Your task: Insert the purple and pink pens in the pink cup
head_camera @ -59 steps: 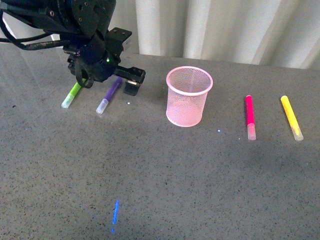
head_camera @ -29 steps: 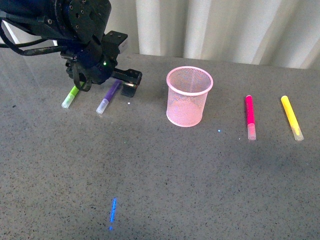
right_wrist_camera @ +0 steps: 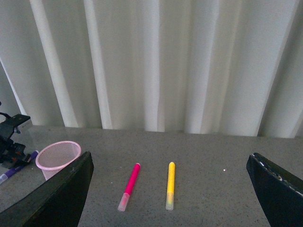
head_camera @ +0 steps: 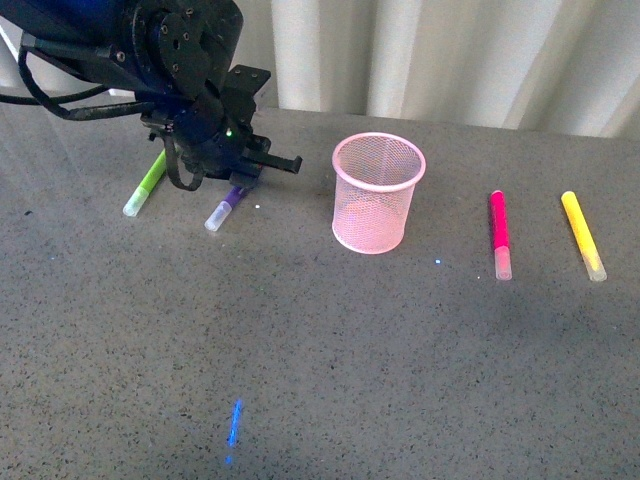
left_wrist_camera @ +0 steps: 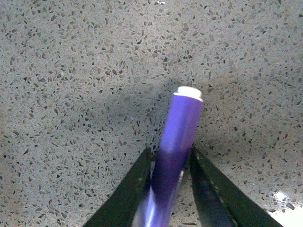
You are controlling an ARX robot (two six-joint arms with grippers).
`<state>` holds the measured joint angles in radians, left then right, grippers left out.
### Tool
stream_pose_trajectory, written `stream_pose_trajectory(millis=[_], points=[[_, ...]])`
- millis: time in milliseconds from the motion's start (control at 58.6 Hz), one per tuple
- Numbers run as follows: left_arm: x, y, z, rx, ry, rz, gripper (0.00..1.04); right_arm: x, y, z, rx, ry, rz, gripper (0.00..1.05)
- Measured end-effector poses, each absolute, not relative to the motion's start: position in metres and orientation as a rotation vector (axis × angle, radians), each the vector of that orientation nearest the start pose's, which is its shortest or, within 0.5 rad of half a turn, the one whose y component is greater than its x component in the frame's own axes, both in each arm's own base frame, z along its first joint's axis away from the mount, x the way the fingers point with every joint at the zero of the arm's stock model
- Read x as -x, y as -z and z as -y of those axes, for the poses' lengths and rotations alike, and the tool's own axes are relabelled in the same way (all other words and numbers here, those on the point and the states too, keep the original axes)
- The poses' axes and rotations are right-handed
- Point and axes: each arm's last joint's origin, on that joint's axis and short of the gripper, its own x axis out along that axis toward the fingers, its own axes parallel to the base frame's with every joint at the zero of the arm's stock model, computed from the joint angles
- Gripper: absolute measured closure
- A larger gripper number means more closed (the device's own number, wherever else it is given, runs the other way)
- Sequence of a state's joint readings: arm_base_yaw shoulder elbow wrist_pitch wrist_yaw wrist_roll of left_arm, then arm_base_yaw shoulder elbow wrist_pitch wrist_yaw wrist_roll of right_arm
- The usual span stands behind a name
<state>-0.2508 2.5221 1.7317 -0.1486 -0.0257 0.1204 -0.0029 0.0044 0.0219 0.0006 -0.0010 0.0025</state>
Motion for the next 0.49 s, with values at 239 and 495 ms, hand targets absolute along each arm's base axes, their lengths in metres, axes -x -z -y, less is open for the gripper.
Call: stream_pose_trajectory(millis=[239, 495], points=[[-0.482, -0.059, 0.106, -0.161, 0.225, -0.873, 0.92, -0.097, -0.171, 0.0, -0.002, 0.002, 0.018, 0.07], [-0.473, -0.133, 0.068, -0.041, 0.146, -0.668, 0.92, -0.097, -0.171, 0.0, -0.002, 0.002, 0.018, 0.07]])
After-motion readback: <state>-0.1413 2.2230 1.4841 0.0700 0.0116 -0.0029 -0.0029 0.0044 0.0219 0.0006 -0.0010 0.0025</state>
